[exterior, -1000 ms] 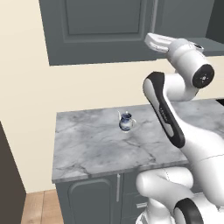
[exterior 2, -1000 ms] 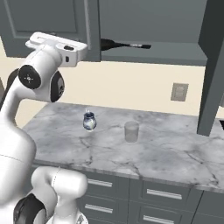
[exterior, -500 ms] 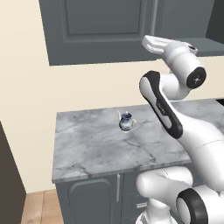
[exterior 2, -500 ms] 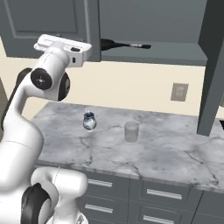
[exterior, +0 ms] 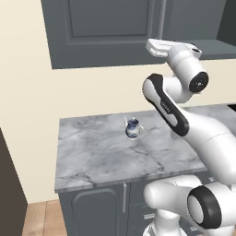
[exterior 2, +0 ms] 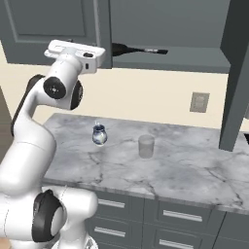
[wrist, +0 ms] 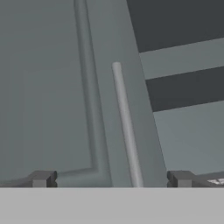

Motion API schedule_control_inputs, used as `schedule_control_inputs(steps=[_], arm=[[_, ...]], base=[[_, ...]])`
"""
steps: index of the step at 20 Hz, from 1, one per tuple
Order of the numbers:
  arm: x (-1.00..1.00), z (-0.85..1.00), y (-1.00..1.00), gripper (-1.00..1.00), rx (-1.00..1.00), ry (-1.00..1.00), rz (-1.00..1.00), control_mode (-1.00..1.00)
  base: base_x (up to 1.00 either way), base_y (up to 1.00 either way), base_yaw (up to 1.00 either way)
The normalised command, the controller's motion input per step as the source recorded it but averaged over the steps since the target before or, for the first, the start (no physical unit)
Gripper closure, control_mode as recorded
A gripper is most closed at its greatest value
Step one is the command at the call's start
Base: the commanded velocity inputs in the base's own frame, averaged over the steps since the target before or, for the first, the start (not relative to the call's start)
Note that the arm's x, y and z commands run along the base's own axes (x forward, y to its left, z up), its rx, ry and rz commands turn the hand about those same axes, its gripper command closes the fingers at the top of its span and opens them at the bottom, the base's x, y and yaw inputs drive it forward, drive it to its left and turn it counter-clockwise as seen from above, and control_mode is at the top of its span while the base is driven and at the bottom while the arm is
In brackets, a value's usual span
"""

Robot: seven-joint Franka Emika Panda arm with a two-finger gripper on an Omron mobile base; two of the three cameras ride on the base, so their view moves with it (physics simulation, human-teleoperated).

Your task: Pick the pan from the cabinet and place it on the stove. Then turn on the stove burner for the pan.

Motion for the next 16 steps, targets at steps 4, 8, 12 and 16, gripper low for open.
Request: schedule_control_inputs(steps=[4, 8, 12, 16], arm=[[0.35, -0.05, -0.01, -1.0, -0.02, 0.0, 0.0, -1.0], [0.34, -0.04, -0.03, -1.0, -0.01, 0.0, 0.0, -1.0], [0.32, -0.04, -0.07, -1.0, -0.01, 0.0, 0.0, -1.0], [0.32, -0.07, -0.08, -1.0, -0.01, 0.0, 0.0, -1.0]], base=[[0.0, 0.0, 0.0], [0.0, 0.0, 0.0], [0.0, 0.0, 0.0], [0.0, 0.0, 0.0]])
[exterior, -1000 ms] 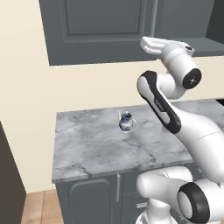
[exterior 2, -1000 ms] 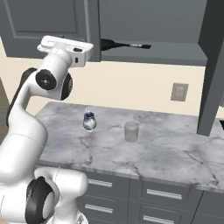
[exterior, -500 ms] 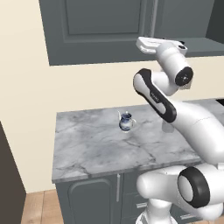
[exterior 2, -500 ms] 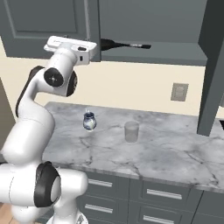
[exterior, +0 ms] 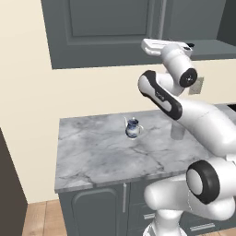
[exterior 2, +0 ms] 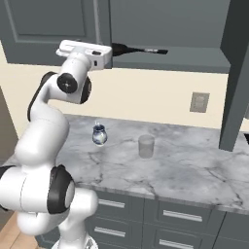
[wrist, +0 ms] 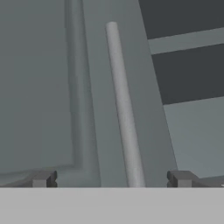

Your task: Pick the pan from the cabinet and place it on the stove. Then turn on the stove burner for the pan.

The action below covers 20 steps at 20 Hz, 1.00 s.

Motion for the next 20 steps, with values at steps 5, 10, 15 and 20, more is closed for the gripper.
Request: schedule_control_inputs(steps=[5, 10, 15, 20], arm=[[0.35, -0.1, -0.07, -1.0, -0.01, 0.0, 0.0, -1.0], [0.41, -0.07, -0.01, -1.0, 0.0, 0.0, 0.01, -1.0], [0.44, -0.01, 0.0, -1.0, 0.0, 0.0, 0.03, -1.0], [0.46, -0.05, 0.0, -1.0, 0.0, 0.0, 0.04, -1.0]], base=[[0.0, 0.0, 0.0], [0.0, 0.0, 0.0], [0.0, 0.0, 0.0], [0.0, 0.0, 0.0]])
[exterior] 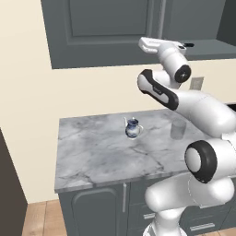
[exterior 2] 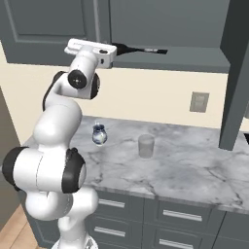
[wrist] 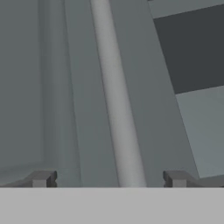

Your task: Pick the pan from the cabinet and place it on the stove. Then turn on the stove burner for the pan.

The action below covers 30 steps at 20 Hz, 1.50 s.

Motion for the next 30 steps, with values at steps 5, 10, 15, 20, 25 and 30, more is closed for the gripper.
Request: schedule_control_inputs(steps=[5, 10, 15, 20, 25, 30], arm=[[0.43, -0.1, 0.05, 1.0, 0.0, 0.0, 0.04, -1.0], [0.2, -0.05, 0.23, 1.0, 0.0, 0.07, 0.01, -1.0], [0.07, 0.0, 0.02, 1.0, -0.02, 0.03, 0.0, -1.0], [0.18, -0.06, 0.3, 1.0, -0.07, 0.03, -0.01, -1.0], [0.07, -0.04, 0.36, 1.0, -0.08, 0.01, 0.0, -1.0], [-0.11, -0.01, 0.41, 1.0, -0.11, 0.01, 0.0, -1.0]], base=[[0.0, 0.0, 0.0], [0.0, 0.0, 0.0], [0.0, 0.0, 0.0], [0.0, 0.0, 0.0], [0.0, 0.0, 0.0], [0.0, 0.0, 0.0]])
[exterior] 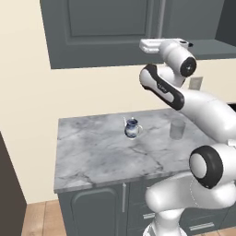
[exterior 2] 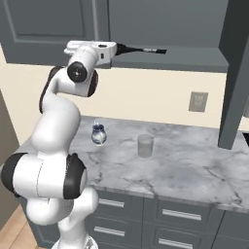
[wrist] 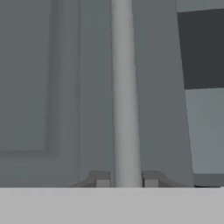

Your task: Pick the pan from the cabinet and place it on the stove. Then turn on the stove burner for the pan.

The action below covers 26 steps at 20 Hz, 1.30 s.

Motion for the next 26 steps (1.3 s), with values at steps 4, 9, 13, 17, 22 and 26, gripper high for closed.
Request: schedule_control_inputs(steps=[4, 9, 13, 17, 22, 26], arm=[[-0.5, 0.0, 0.37, 1.0, -0.12, 0.01, 0.0, -1.0], [-0.78, 0.0, 0.35, 1.0, -0.08, 0.0, 0.0, -1.0], [-0.87, 0.0, 0.44, 1.0, -0.06, 0.0, 0.0, -1.0], [-0.9, 0.0, 0.67, 1.0, -0.06, 0.0, 0.0, -1.0], [-0.96, 0.0, 0.67, 1.0, 0.0, 0.01, 0.0, -1.0], [-0.97, -0.05, 0.57, 1.0, 0.0, 0.0, 0.0, -1.0]], base=[[0.0, 0.0, 0.0], [0.0, 0.0, 0.0], [0.0, 0.0, 0.0], [0.0, 0.0, 0.0], [0.0, 0.0, 0.0], [0.0, 0.0, 0.0]])
